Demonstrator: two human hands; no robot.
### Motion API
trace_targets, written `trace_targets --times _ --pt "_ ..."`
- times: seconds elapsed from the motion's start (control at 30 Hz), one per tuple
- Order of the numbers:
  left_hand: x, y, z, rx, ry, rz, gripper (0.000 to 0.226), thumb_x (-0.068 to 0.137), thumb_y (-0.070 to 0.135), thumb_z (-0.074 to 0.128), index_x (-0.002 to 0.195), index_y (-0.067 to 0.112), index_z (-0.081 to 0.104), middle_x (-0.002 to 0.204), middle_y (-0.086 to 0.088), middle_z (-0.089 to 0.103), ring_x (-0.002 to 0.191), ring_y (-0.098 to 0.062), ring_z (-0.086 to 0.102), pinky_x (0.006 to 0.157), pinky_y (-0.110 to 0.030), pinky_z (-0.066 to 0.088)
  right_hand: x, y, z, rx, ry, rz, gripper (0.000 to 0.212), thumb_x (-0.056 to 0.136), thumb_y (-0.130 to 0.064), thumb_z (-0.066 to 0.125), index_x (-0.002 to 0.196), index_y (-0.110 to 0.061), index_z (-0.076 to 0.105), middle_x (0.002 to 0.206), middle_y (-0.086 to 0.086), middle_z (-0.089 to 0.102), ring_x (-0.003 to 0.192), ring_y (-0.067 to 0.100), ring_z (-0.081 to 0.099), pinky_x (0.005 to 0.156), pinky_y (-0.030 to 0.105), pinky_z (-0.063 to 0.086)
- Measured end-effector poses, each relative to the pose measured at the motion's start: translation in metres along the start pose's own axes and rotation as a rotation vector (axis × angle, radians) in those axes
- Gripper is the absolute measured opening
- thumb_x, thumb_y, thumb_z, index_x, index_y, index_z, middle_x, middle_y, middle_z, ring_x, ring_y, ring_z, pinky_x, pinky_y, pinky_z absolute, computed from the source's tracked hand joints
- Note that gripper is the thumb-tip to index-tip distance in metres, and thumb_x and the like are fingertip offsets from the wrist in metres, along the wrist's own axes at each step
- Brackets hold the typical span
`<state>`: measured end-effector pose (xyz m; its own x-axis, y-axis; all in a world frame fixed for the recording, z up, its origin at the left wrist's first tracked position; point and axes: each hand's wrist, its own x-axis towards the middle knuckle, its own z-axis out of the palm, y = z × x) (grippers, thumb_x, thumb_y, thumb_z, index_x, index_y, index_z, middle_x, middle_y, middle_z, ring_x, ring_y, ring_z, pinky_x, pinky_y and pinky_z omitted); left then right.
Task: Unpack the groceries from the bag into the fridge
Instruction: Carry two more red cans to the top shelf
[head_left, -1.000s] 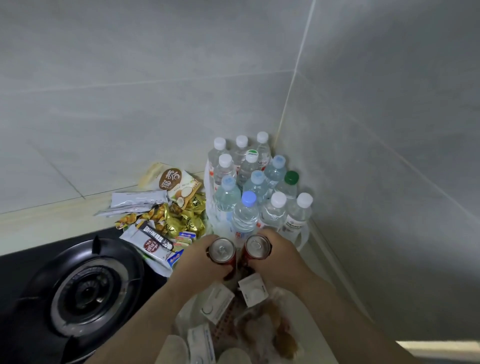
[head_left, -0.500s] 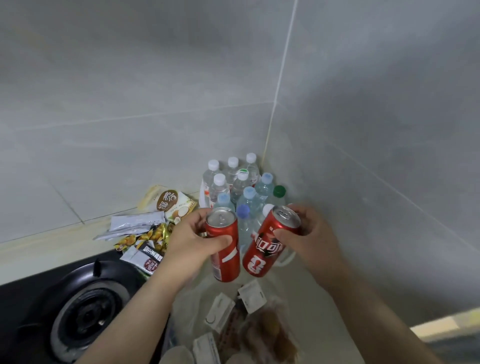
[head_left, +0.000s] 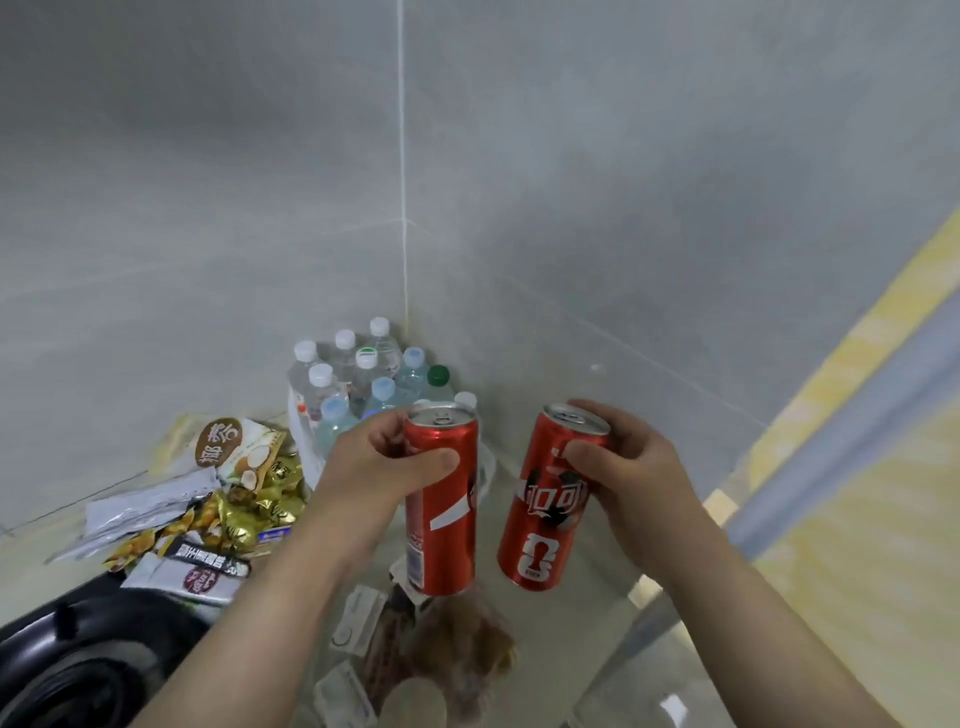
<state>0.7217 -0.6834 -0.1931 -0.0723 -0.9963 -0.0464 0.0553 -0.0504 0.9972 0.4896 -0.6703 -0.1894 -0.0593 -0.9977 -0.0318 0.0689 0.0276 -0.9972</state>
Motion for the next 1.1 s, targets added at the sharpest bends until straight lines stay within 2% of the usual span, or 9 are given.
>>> trace_targets --times 0.1,0.2,0.33,0.47,0.57,0.7,0.83,0.93,1.1 --pt "-0.002 0.001 0.026 -0.024 -0.116 0.007 0.043 0.056 0.013 0.083 0.098 0.019 0.073 0.091 -0.006 0.076 0.083 -0.02 0.072 0.076 -0.034 0.051 -0.023 -0.006 -0.024 -0.009 0.051 -0.031 0.062 0.052 -0.028 0.079 0.112 -0.021 0.066 0.102 0.004 0.076 0.094 0.023 0.072 0.083 0.039 0.053" --pt "-0.008 0.001 0.066 -0.039 -0.199 0.039 0.054 0.041 0.03 0.079 0.094 0.022 0.075 0.091 -0.006 0.076 0.083 -0.019 0.072 0.071 -0.027 0.055 -0.049 -0.016 -0.056 0.004 0.129 -0.052 0.067 0.048 -0.03 0.078 0.113 -0.019 0.067 0.102 0.006 0.076 0.094 0.023 0.072 0.083 0.037 0.053" --pt "-0.022 0.005 0.122 -0.015 -0.345 0.096 0.059 0.042 0.031 0.078 0.099 0.016 0.073 0.092 -0.008 0.076 0.083 -0.019 0.072 0.068 -0.023 0.056 -0.088 -0.029 -0.104 0.006 0.23 -0.095 0.059 0.053 -0.027 0.079 0.11 -0.016 0.07 0.101 0.012 0.075 0.093 0.029 0.072 0.084 0.043 0.053" --pt "-0.042 0.013 0.18 0.031 -0.434 0.158 0.061 0.044 0.033 0.076 0.102 0.013 0.072 0.092 -0.007 0.076 0.083 -0.018 0.072 0.067 -0.02 0.054 -0.131 -0.039 -0.156 0.008 0.339 -0.116 0.065 0.052 -0.027 0.078 0.115 -0.012 0.068 0.102 0.013 0.075 0.095 0.032 0.071 0.088 0.047 0.054" --pt "-0.062 0.016 0.223 0.033 -0.477 0.158 0.062 0.043 0.033 0.078 0.103 0.014 0.073 0.093 -0.008 0.075 0.085 -0.021 0.071 0.068 -0.023 0.055 -0.166 -0.044 -0.194 -0.001 0.395 -0.112 0.064 0.052 -0.025 0.078 0.114 -0.014 0.067 0.1 0.009 0.076 0.092 0.027 0.072 0.083 0.042 0.055" --pt "-0.094 0.021 0.274 0.017 -0.521 0.166 0.06 0.04 0.033 0.078 0.098 0.019 0.073 0.09 -0.006 0.075 0.082 -0.018 0.071 0.064 -0.021 0.054 -0.207 -0.049 -0.237 -0.043 0.454 -0.107 0.055 0.06 -0.016 0.074 0.114 -0.018 0.067 0.1 0.005 0.076 0.094 0.024 0.072 0.087 0.044 0.056" --pt "-0.124 0.021 0.318 0.041 -0.555 0.175 0.058 0.039 0.034 0.078 0.096 0.024 0.074 0.093 -0.003 0.076 0.086 -0.019 0.072 0.066 -0.024 0.056 -0.244 -0.051 -0.274 -0.044 0.502 -0.118 0.057 0.058 -0.018 0.075 0.114 -0.02 0.067 0.101 0.002 0.076 0.094 0.021 0.072 0.084 0.041 0.056" --pt "-0.143 0.021 0.345 0.035 -0.589 0.187 0.053 0.04 0.035 0.078 0.093 0.03 0.076 0.093 -0.002 0.076 0.086 -0.018 0.071 0.066 -0.024 0.057 -0.27 -0.052 -0.298 -0.036 0.535 -0.141 0.065 0.049 -0.03 0.077 0.113 -0.022 0.068 0.101 0.002 0.076 0.095 0.021 0.072 0.084 0.041 0.055" --pt "-0.173 0.02 0.39 0.017 -0.655 0.212 0.054 0.041 0.028 0.079 0.094 0.024 0.075 0.093 -0.005 0.075 0.087 -0.022 0.071 0.068 -0.024 0.059 -0.313 -0.054 -0.336 -0.05 0.595 -0.175 0.066 0.049 -0.034 0.077 0.114 -0.023 0.068 0.103 0.002 0.075 0.097 0.021 0.072 0.084 0.042 0.055"
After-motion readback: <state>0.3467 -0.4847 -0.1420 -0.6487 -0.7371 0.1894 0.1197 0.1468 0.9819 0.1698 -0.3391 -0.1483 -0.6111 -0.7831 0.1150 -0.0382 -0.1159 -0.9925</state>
